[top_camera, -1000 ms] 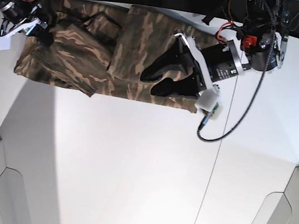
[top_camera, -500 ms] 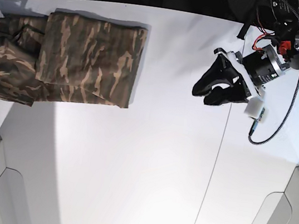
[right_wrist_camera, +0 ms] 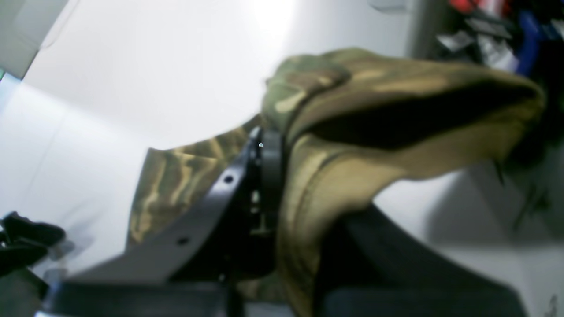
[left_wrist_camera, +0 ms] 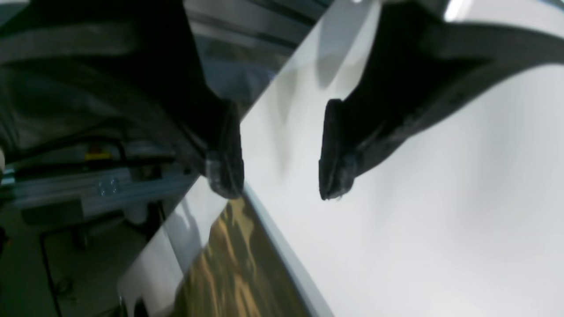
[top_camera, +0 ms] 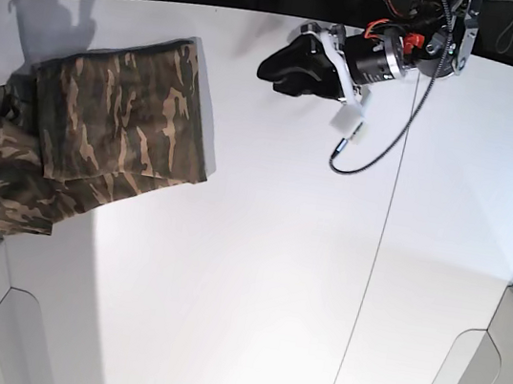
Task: Fold the T-shirt properly
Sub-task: 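Grasp the folded bundle with both grippers and lift it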
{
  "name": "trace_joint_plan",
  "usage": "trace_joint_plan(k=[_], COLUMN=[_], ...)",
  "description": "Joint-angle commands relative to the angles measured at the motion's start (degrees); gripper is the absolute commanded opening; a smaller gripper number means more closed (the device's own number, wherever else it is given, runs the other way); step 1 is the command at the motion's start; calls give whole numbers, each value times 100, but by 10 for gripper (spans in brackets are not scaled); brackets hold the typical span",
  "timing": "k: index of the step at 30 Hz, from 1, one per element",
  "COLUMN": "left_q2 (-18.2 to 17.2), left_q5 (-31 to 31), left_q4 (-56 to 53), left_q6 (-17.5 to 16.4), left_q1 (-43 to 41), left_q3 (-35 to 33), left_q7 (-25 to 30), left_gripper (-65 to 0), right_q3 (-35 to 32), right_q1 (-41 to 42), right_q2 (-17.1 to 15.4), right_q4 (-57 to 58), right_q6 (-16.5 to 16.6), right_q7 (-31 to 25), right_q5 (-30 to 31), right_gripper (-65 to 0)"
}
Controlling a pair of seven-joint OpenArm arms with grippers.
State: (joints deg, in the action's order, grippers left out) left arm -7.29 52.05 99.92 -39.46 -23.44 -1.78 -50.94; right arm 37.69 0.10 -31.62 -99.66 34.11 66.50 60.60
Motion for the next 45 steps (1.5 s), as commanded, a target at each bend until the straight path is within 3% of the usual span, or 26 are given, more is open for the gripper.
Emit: trace_joint_plan(k=[1, 6, 7, 9, 11, 19, 26, 28, 30, 34, 36, 38, 45], left_q2=[35, 337, 398, 474, 476, 472, 455, 457, 457, 459, 459, 459, 459], left_q5=[94, -48, -48, -50, -44, -68, -61, -37, 101, 245, 227, 223, 59], left_q4=[37, 2, 4, 4, 2, 2, 4, 4, 22, 179, 317, 448, 577], left_q6=[-54, -54, -54, -54, -54, -54, -54, -54, -54, -54, -54, -54, -54], left_q1=[111, 345, 378, 444, 457, 452, 437, 439, 439, 439, 439, 439, 442], left_q3=[-103, -345, -345, -345, -345, -345, -345, -345, -345, -345, -345, -358, -988], left_q7=[144, 144, 142, 140, 146, 55, -223, -227, -225, -227, -232, -229, -164], left_gripper=[-343, -343, -343, -343, -343, -343, -343, -346, -390, -590, -650, -650, -650], right_q3=[-17, -756, -975, -1447, -1974, -4181, -5248, -5270, -5167, -4507, -3987, -3423, -1943], right_q1=[63, -83, -101, -144, -173, -173, -170, -168, -153, -140, -140, -138, -136], right_q2=[-57, 205, 280, 435, 629, 1353, 1419, 1416, 1416, 1416, 1416, 1419, 1414], right_q4=[-321, -1115, -1189, -1237, -1235, -1174, -1172, -1174, -1178, -1182, -1182, -1182, -1161], right_q6=[22, 20, 20, 20, 20, -87, -286, -289, -308, -420, -433, -433, -431], right_q7=[-160, -295, -310, -387, -439, -573, -634, -654, -671, -844, -990, -1189, -1683], right_q5=[66, -520, -643, -883, -1193, -2476, -2997, -3021, -3023, -3021, -3021, -3021, -3021], right_gripper=[-650, -650, -627, -499, -441, -439, -439, -439, -440, -454, -538, -650, -650])
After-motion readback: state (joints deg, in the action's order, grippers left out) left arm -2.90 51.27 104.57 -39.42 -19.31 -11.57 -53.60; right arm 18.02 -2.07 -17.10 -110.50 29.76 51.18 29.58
